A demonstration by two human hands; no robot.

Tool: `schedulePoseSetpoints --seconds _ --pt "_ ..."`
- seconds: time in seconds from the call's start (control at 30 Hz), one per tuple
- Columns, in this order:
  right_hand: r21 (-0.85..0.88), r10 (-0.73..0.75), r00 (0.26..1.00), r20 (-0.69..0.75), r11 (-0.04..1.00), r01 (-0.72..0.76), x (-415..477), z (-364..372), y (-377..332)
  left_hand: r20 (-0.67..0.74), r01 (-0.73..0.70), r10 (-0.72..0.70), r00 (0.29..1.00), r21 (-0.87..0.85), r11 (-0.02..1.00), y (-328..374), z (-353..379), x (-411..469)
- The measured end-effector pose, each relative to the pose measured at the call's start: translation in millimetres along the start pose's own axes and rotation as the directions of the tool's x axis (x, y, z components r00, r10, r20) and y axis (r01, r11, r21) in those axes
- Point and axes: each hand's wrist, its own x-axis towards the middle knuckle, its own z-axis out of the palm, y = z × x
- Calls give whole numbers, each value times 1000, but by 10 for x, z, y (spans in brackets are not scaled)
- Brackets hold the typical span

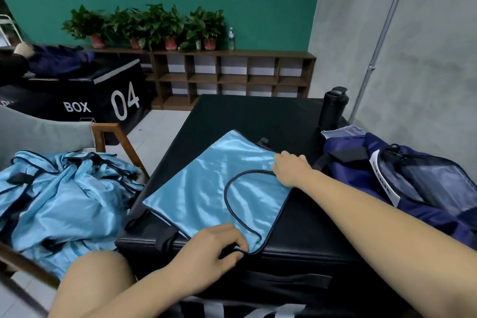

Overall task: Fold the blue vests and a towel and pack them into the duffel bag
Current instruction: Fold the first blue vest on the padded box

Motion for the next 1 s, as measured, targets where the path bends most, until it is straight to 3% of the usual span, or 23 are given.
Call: schedulePoseSetpoints --seconds 0.17,0.27,0.4,0.53,0.8,1.0 --pt "167 139 988 -62 978 -127 180 -59 128 -1 15 -15 1000 -17 1000 73 56 49" --pt "184 170 985 -17 969 -164 152 -33 244 -16 26 -27 1000 -46 999 118 11 73" --pt "139 78 988 -134 989 -59 33 41 269 -75 76 -82 994 -86 993 201 -130 91" --pt "110 40 988 -149 994 -24 -91 66 265 -163 172 -188 969 -106 979 152 -366 72" --pt "177 16 983 -183 984 17 -314 122 251 -451 368 -324 832 10 930 -457 -936 -10" --pt "298 -206 929 -307 906 299 -606 93 -89 -433 490 -397 809 125 863 -1080 -1072 -123"
